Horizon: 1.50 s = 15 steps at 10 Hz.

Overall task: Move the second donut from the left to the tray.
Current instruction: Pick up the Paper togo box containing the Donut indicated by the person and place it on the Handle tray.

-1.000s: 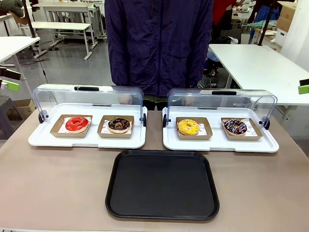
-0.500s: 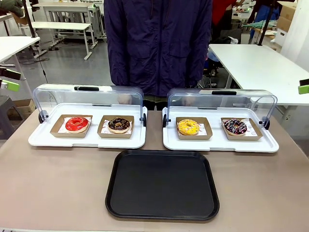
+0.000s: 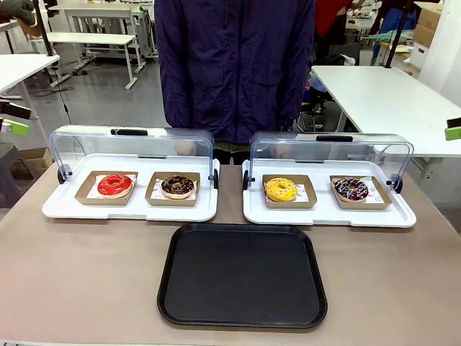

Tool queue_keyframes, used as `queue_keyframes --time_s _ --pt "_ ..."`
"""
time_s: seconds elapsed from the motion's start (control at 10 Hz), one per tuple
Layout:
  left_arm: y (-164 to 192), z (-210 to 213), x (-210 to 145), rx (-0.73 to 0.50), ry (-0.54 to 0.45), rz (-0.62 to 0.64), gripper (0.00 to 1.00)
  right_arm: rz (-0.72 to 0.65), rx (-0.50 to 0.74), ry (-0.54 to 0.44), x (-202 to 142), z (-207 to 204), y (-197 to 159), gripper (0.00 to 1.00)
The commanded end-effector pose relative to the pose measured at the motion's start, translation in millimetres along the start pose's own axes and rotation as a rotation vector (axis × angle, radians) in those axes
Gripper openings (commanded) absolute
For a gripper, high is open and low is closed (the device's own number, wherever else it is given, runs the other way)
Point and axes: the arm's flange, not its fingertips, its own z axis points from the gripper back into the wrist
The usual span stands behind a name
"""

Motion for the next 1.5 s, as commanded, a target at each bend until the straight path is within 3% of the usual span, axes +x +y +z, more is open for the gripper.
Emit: queue_keyframes --time_s 0.0,1.4 --pt "-0.6 0.3 1.8 -0.004 -0.009 -0.005 1.0 0.003 0.002 -0.006 1.1 -0.3 0.4 1.0" --pt "-0.6 0.3 1.8 -0.004 -0.009 -0.005 1.0 0.003 0.002 -0.006 1.1 -0.3 0.4 1.0"
